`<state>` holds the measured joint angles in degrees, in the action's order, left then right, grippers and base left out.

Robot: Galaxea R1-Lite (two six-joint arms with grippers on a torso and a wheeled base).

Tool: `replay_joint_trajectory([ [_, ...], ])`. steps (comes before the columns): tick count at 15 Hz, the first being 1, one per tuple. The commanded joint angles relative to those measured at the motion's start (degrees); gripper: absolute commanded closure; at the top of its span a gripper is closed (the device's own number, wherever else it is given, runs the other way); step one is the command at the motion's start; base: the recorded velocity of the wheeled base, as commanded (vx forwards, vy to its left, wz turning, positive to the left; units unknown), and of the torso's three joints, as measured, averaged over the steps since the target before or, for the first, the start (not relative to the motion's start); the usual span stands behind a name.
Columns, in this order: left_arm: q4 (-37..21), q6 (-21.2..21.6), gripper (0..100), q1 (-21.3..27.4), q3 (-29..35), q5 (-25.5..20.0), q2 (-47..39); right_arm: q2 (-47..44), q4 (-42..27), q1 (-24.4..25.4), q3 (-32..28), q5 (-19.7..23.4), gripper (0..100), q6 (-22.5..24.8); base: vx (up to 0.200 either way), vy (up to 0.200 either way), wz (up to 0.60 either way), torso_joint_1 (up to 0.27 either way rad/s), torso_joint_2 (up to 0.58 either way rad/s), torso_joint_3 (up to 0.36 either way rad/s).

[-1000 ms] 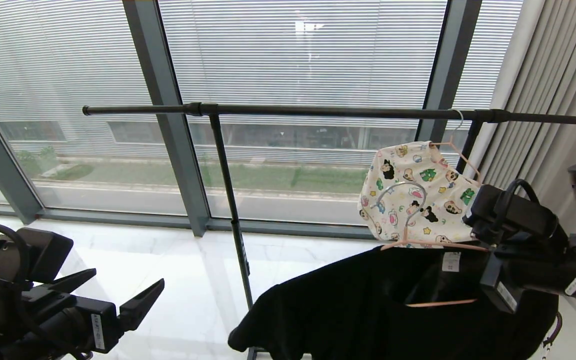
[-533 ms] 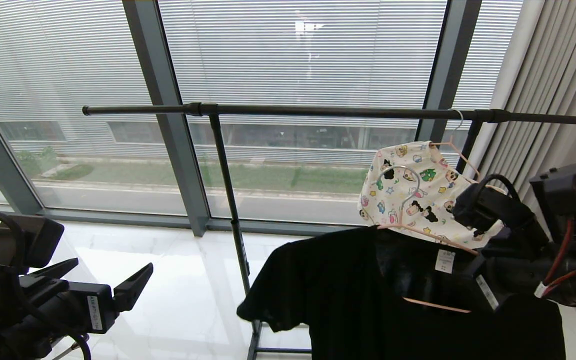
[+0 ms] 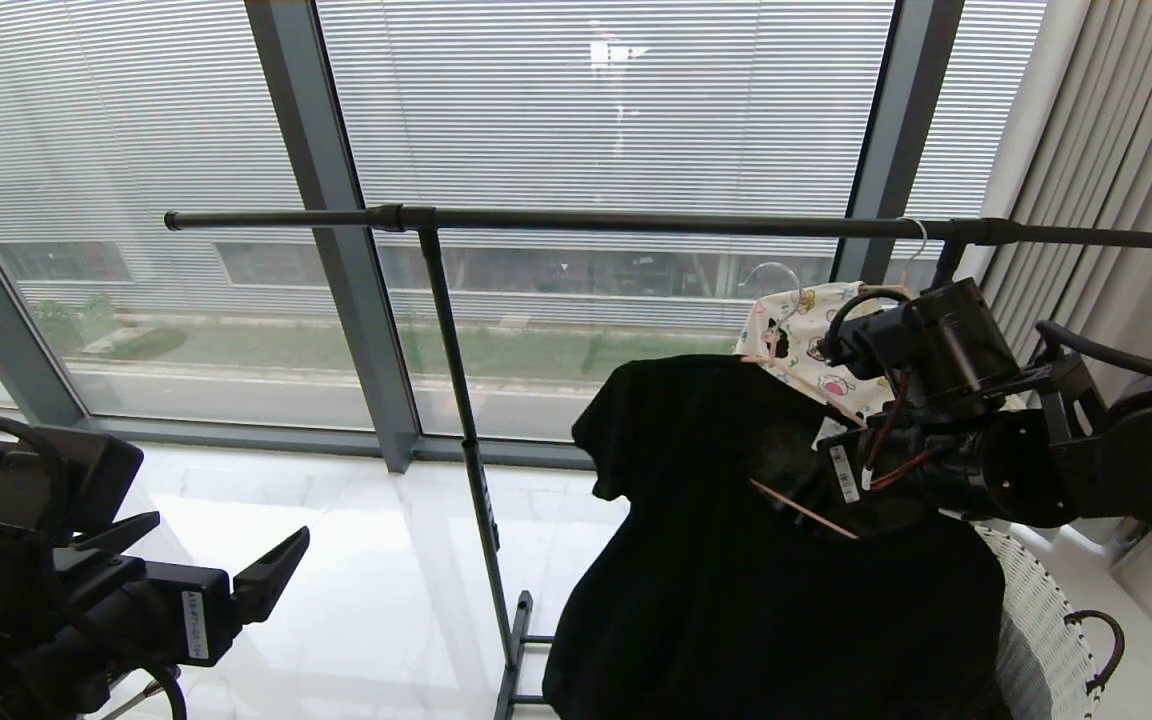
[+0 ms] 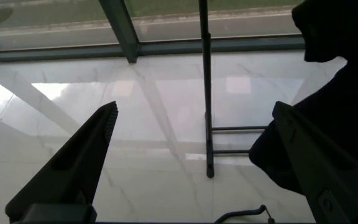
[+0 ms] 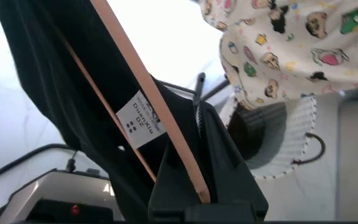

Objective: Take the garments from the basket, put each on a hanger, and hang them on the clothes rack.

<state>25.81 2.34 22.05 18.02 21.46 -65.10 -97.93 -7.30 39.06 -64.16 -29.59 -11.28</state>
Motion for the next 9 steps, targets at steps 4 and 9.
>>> replay_joint_trajectory([
  [4,0.03,0.82,0,0.01,0.97,-0.01,-1.79,0.46,-0.08,-5.57,-1.5,-4.34,100,-1.29,0.0,0.0,0.0,0.0,0.0,0.0],
  [9,0.38,3.28,0,0.27,1.41,-0.01,-1.61,0.81,0.27,-9.97,-3.52,-8.47,100,-1.29,0.0,0.0,0.0,0.0,0.0,0.0],
])
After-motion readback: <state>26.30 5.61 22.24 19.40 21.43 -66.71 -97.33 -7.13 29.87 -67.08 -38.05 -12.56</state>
